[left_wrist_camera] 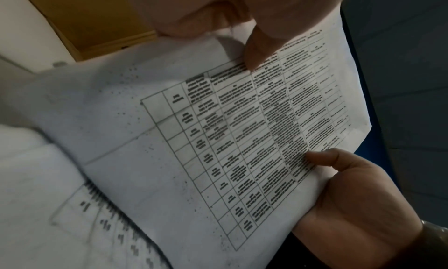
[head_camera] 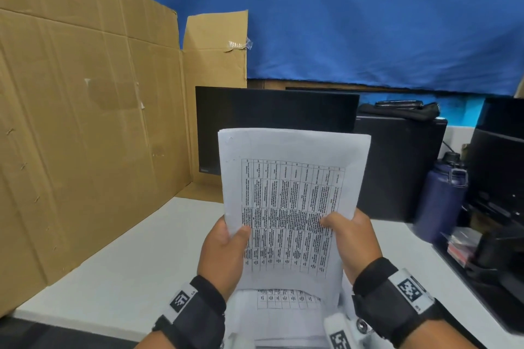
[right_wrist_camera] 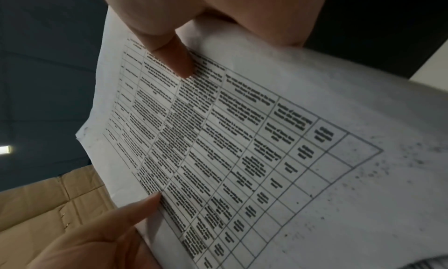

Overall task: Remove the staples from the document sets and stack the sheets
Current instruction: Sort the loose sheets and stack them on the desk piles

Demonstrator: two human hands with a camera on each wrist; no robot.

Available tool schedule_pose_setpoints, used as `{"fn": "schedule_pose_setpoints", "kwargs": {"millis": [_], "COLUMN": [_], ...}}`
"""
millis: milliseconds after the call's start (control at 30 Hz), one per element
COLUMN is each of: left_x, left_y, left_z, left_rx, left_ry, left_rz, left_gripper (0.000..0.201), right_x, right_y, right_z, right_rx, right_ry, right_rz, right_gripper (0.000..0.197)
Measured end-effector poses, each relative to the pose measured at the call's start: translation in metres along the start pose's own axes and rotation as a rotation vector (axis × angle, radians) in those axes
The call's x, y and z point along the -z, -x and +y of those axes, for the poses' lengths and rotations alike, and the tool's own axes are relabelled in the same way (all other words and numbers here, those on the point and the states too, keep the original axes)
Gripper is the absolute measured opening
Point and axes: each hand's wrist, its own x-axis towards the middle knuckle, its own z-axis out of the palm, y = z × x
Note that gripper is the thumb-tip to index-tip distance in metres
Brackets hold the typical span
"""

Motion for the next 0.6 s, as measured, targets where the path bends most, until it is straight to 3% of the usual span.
{"fn": "schedule_pose_setpoints", "kwargs": {"millis": [167, 300, 400, 600], "left_x": [0.001, 0.001, 0.001, 0.001], "left_y": [0.008, 0.003, 0.001, -0.004], "left_z": [-0.008, -0.012, -0.013, -0.017], "left_rx": [0.055, 0.092, 0.086, 0.048], "left_ry": [0.058, 0.07, 0.029, -0.054], "left_rz": [-0.064, -0.068, -0.051, -0.01], "left_gripper": [0.037, 0.041, 0.036, 0.025], "right_x": [-0.003, -0.004, -0.002, 0.003], "right_y": [0.005, 0.001, -0.002, -0.002], "right_z": [0.011, 0.01, 0.01, 0.015], "right_rx": [-0.033, -0.038, -0.038, -0.049], "right_ry": [-0.044, -0.055, -0.043, -0.049], "right_rz": [-0.001, -0.002, -0.025, -0.036], "right_gripper": [0.017, 0.031, 0.016, 0.021]}}
